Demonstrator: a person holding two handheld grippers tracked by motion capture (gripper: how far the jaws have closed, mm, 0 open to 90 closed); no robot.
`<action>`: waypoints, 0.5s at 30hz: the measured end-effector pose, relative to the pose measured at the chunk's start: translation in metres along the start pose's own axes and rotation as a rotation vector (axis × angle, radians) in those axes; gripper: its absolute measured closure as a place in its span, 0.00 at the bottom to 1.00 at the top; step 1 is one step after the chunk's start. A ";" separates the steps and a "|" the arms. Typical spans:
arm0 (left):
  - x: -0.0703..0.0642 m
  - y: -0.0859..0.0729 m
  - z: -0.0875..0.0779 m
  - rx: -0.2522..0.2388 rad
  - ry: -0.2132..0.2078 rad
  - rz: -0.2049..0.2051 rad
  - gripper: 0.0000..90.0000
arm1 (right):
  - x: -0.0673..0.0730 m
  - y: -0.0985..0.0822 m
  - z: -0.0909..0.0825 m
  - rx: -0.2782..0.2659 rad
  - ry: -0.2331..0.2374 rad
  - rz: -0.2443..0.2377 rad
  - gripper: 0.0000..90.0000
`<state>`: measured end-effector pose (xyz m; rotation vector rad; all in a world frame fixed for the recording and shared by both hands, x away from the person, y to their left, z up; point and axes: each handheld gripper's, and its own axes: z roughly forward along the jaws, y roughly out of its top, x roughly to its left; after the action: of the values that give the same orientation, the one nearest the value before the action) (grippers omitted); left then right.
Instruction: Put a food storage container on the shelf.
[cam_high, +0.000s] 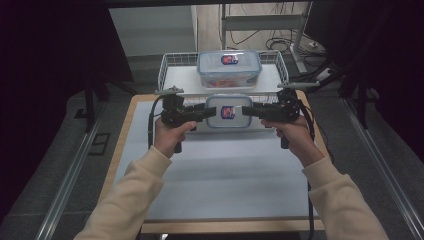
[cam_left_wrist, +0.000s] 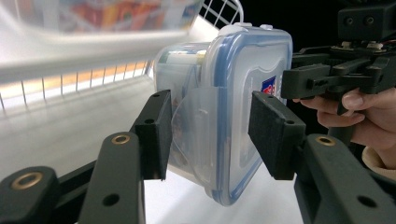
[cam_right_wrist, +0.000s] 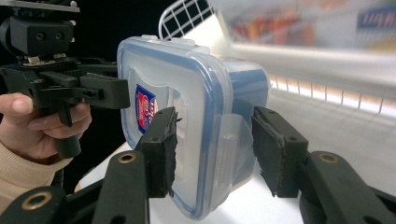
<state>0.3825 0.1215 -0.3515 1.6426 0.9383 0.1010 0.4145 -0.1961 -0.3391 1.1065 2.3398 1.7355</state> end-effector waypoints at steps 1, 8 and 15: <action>0.000 0.005 0.000 -0.001 0.001 0.005 0.57 | 0.000 0.003 -0.001 -0.003 -0.001 -0.003 0.57; -0.001 0.034 0.002 -0.026 -0.014 0.024 0.57 | 0.001 0.033 -0.009 -0.025 -0.017 -0.028 0.57; -0.002 0.059 0.004 -0.034 -0.008 0.046 0.57 | -0.003 0.055 -0.012 -0.041 -0.016 -0.034 0.57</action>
<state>0.4143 0.1175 -0.3014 1.6323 0.8884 0.1407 0.4401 -0.2007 -0.2888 1.0641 2.2896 1.7487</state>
